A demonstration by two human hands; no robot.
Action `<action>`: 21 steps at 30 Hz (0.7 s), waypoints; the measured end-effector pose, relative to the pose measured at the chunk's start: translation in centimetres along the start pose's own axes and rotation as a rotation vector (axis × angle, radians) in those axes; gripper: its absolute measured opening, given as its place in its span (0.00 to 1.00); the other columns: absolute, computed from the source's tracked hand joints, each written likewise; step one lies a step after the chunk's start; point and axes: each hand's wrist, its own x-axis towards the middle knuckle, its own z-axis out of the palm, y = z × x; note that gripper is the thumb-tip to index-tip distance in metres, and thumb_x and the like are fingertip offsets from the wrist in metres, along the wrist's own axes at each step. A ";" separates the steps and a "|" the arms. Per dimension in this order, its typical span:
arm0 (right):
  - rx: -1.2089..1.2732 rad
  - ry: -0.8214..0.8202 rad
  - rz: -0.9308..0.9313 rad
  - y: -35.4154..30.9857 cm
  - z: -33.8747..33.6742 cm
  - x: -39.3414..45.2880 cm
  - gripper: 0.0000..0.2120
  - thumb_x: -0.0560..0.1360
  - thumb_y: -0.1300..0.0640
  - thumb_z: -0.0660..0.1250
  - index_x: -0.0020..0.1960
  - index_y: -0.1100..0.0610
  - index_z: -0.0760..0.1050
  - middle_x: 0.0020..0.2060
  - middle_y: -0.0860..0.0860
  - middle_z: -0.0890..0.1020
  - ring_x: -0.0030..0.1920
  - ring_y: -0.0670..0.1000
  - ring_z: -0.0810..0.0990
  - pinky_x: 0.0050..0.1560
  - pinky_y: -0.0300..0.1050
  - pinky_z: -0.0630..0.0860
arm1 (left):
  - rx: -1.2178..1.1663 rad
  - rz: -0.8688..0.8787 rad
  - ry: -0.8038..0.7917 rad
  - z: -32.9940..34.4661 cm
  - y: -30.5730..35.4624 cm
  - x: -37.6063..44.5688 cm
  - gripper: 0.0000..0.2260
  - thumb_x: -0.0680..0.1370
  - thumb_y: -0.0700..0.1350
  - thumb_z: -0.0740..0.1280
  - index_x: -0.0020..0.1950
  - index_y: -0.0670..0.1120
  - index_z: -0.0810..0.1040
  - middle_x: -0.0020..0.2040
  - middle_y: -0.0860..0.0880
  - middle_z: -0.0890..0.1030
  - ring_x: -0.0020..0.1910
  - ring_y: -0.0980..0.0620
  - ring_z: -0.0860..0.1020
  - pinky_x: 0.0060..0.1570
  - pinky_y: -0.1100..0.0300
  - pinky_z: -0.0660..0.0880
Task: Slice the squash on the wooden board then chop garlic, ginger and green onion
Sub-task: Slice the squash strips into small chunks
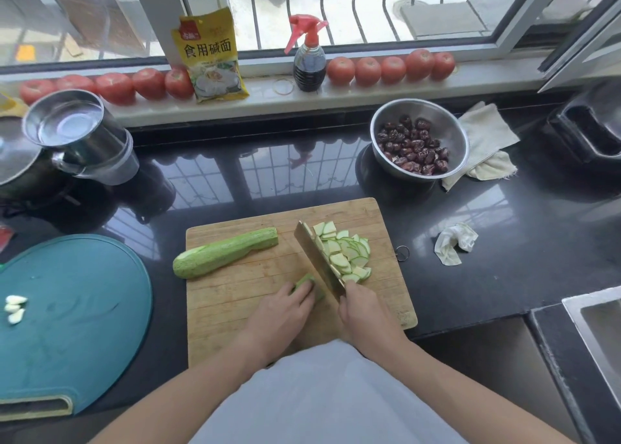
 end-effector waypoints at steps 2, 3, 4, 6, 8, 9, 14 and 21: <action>-0.014 -0.017 -0.025 0.1 -0.2 -0.9 0.11 0.79 0.55 0.56 0.39 0.51 0.59 0.34 0.48 0.71 0.36 0.56 0.72 0.35 0.52 0.67 | -0.023 -0.002 -0.019 -0.1 -0.1 -0.1 0.32 0.69 0.36 0.73 0.74 0.41 0.71 0.70 0.46 0.73 0.54 0.46 0.77 0.36 0.55 0.81; -0.043 -0.022 -0.033 0.1 -0.3 -1.3 0.09 0.79 0.55 0.56 0.40 0.51 0.61 0.35 0.48 0.72 0.37 0.56 0.73 0.35 0.52 0.68 | -0.018 -0.002 -0.023 -0.2 0.0 0.0 0.33 0.68 0.36 0.74 0.73 0.41 0.72 0.69 0.46 0.74 0.53 0.46 0.78 0.35 0.55 0.81; -0.071 -0.025 -0.039 0.2 -0.3 -1.6 0.08 0.79 0.55 0.56 0.41 0.51 0.62 0.35 0.48 0.72 0.38 0.56 0.74 0.36 0.53 0.69 | -0.011 -0.007 -0.025 -0.4 0.0 0.0 0.33 0.67 0.36 0.74 0.72 0.41 0.73 0.68 0.46 0.75 0.52 0.46 0.78 0.35 0.55 0.81; -0.097 -0.036 -0.049 0.2 -0.3 -1.8 0.06 0.79 0.55 0.57 0.44 0.51 0.62 0.36 0.47 0.71 0.40 0.56 0.74 0.38 0.52 0.69 | -0.032 -0.012 -0.052 -0.2 0.1 0.2 0.32 0.71 0.35 0.70 0.75 0.40 0.69 0.71 0.45 0.72 0.56 0.44 0.77 0.40 0.52 0.82; -0.092 -0.057 -0.048 0.1 -0.2 -2.0 0.06 0.78 0.56 0.57 0.45 0.50 0.61 0.36 0.46 0.69 0.41 0.57 0.74 0.37 0.52 0.68 | -0.049 -0.010 -0.041 0.0 0.0 0.3 0.32 0.73 0.34 0.65 0.78 0.40 0.63 0.74 0.45 0.68 0.59 0.44 0.75 0.45 0.50 0.82; -0.088 -0.064 -0.041 0.1 -0.1 -2.0 0.06 0.78 0.57 0.57 0.44 0.50 0.61 0.36 0.45 0.68 0.41 0.57 0.74 0.37 0.52 0.67 | -0.049 -0.010 -0.040 0.0 0.0 0.3 0.33 0.74 0.34 0.65 0.79 0.40 0.61 0.75 0.45 0.66 0.59 0.44 0.74 0.46 0.50 0.81; -0.135 -0.088 0.009 0.0 0.7 -1.7 0.06 0.76 0.59 0.53 0.43 0.50 0.59 0.37 0.47 0.69 0.39 0.58 0.72 0.37 0.52 0.67 | -0.033 0.003 -0.029 0.0 0.0 0.4 0.35 0.72 0.34 0.68 0.79 0.40 0.63 0.74 0.45 0.68 0.57 0.44 0.75 0.43 0.51 0.81; -0.089 -0.041 0.026 -1.4 0.9 1.0 0.08 0.80 0.58 0.54 0.42 0.53 0.61 0.39 0.51 0.75 0.39 0.59 0.76 0.38 0.54 0.73 | 0.004 0.030 0.017 0.0 -0.1 0.3 0.28 0.73 0.37 0.69 0.73 0.43 0.70 0.67 0.47 0.73 0.52 0.47 0.76 0.39 0.56 0.80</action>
